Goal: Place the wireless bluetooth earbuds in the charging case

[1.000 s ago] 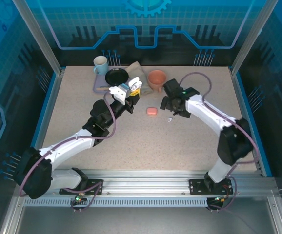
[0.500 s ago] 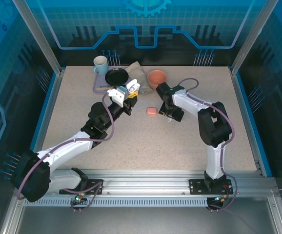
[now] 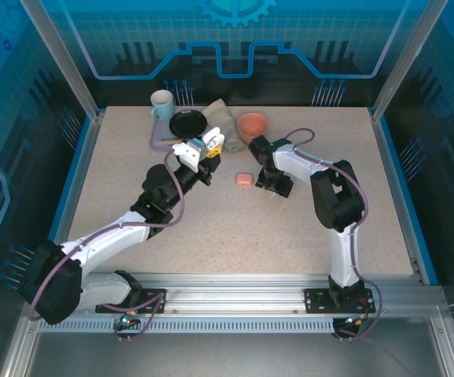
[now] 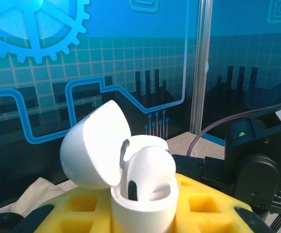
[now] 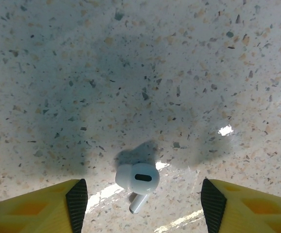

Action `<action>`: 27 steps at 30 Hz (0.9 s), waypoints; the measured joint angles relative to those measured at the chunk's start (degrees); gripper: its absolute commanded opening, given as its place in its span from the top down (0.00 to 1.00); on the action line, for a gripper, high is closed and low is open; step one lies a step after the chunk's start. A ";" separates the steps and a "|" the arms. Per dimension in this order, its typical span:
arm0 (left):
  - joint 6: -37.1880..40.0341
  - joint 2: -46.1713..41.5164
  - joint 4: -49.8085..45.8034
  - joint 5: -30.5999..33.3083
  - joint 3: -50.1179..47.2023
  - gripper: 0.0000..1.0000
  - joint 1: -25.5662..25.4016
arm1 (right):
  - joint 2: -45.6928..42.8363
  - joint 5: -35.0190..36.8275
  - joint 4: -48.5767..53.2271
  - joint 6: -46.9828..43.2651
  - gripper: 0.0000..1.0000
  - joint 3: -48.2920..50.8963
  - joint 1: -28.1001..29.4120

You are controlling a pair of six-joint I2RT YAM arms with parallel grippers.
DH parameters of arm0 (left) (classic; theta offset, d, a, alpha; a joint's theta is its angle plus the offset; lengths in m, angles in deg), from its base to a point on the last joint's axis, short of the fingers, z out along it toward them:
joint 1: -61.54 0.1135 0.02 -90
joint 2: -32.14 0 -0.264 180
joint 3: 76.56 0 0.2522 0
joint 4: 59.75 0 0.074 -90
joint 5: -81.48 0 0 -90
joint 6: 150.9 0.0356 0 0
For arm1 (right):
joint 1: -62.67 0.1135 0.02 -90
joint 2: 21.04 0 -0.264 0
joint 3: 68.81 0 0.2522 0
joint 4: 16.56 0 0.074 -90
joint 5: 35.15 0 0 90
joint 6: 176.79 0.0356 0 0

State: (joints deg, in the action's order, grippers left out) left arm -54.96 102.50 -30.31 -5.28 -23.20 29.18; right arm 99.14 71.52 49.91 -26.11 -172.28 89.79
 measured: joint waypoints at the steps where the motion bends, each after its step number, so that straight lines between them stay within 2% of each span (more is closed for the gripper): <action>1: 0.00 0.07 0.00 0.00 0.00 1.00 0.00 | 0.20 0.00 0.00 0.02 0.37 0.00 -0.07; 18: -1.07 0.72 0.20 -0.02 0.00 1.00 0.00 | 1.14 0.72 -0.81 1.25 0.47 0.24 -0.83; 27: -1.46 0.94 0.22 -0.04 0.00 1.00 0.00 | -1.25 0.90 -3.63 1.27 0.50 4.24 -1.07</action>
State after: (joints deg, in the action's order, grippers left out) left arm -56.43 103.44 -30.09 -5.32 -23.20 29.18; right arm 97.89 72.41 46.28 -24.84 -168.04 88.72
